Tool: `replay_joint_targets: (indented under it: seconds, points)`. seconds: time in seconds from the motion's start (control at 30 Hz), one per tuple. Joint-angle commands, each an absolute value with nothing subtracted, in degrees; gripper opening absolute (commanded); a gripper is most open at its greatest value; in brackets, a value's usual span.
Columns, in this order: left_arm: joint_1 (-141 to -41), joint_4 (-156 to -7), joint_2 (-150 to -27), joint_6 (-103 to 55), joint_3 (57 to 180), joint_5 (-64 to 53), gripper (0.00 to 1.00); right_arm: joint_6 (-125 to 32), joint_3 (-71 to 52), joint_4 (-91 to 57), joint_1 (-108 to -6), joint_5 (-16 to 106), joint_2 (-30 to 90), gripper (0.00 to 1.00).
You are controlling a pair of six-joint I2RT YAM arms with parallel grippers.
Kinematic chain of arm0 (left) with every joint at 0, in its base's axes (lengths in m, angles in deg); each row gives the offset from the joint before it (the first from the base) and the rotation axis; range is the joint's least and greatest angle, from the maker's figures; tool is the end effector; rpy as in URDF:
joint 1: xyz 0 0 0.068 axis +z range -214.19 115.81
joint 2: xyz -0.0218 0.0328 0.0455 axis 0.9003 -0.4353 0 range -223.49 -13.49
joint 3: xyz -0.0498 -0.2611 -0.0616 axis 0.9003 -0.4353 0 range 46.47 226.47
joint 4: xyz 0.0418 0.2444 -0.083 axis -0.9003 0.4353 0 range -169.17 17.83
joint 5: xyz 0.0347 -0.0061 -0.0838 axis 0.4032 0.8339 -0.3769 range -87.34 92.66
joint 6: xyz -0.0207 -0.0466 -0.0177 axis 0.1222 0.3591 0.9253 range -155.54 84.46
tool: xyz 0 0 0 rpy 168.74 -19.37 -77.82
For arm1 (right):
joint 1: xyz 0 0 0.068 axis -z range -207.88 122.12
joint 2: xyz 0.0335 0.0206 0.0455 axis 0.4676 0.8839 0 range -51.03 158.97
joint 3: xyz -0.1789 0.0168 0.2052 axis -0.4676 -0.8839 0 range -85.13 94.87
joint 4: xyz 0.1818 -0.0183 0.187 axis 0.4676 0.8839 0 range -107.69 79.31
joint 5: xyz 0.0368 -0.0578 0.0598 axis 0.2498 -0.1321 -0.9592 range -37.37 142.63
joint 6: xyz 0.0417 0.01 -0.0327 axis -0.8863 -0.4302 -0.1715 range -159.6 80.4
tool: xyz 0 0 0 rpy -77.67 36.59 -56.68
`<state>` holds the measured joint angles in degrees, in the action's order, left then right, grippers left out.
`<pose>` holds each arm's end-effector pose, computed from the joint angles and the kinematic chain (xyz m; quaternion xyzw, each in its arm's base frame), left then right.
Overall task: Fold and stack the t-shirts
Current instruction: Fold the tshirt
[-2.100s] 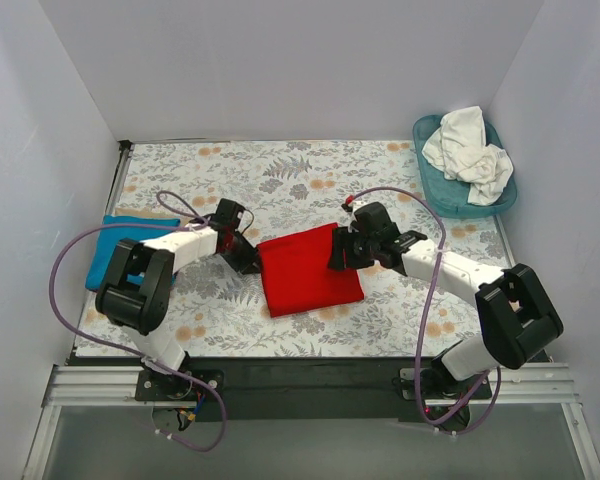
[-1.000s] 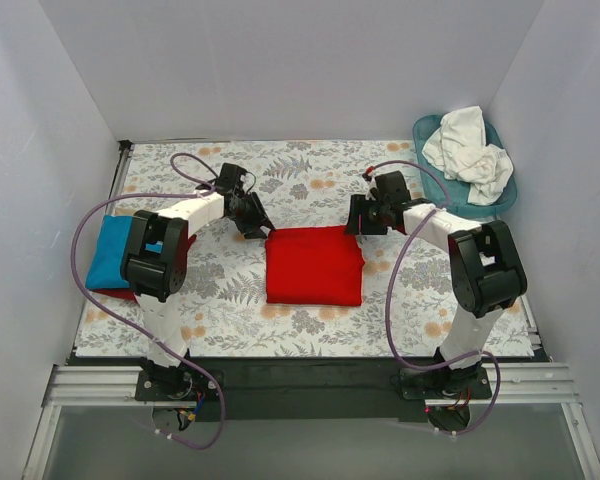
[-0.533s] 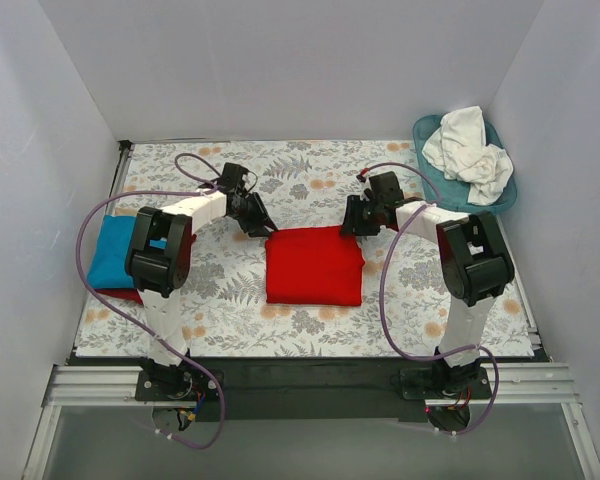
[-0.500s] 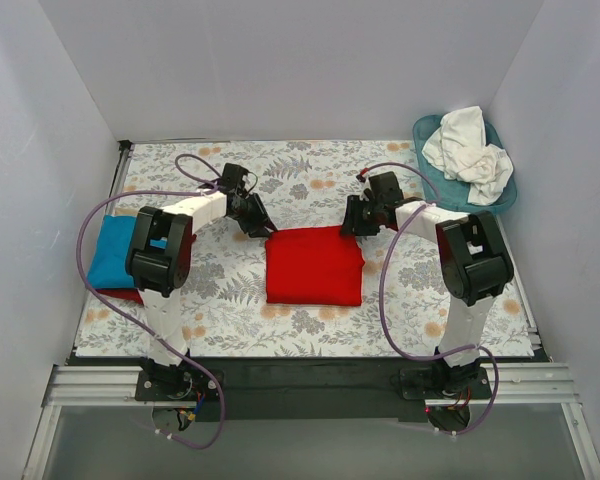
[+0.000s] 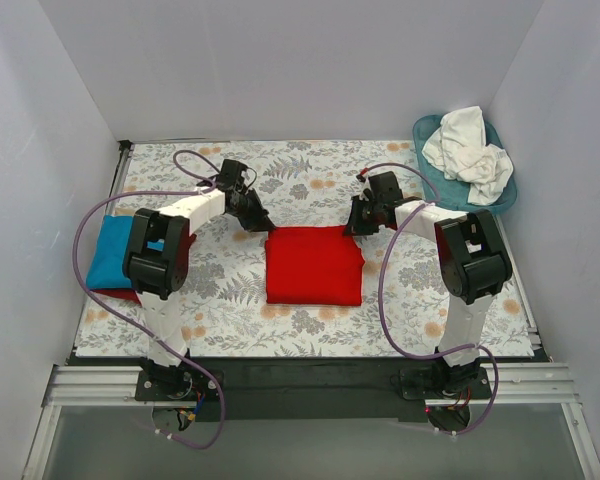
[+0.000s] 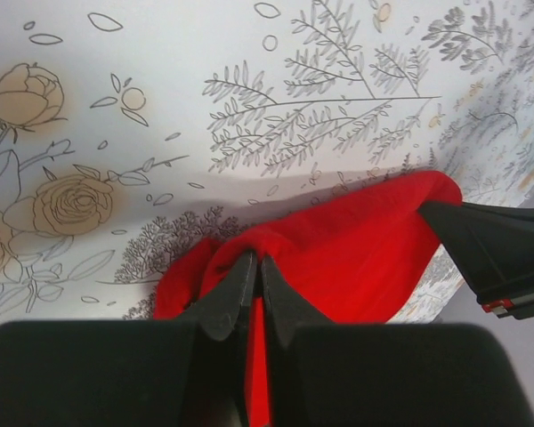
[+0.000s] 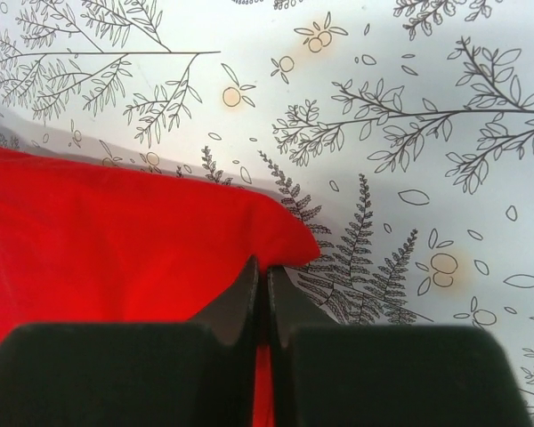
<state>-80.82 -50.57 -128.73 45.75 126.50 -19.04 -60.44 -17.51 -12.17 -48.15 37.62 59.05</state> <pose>0.3936 -0.1313 0.1640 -0.4755 0.8311 -0.2882 0.0079 0.3762 0.1488 0.1597 -0.0422 0.9257 0.2390 0.2900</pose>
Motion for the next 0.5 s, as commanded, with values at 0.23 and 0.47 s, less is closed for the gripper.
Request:
replay_joint_targets:
  seconds: [0.23, 0.47]
  points:
    - [-79.1, -45.5, -119.1, 46.6, 129.1, -15.6, 0.0, -60.6, -16.4, -15.2, -47.3, 37.3, 52.4, 0.04]
    - [-76.5, -46.8, -122.5, 45.8, 127.6, -16.8, 0.0, -60.4, -14.5, -16.7, -47.1, 35.5, 54.9, 0.03]
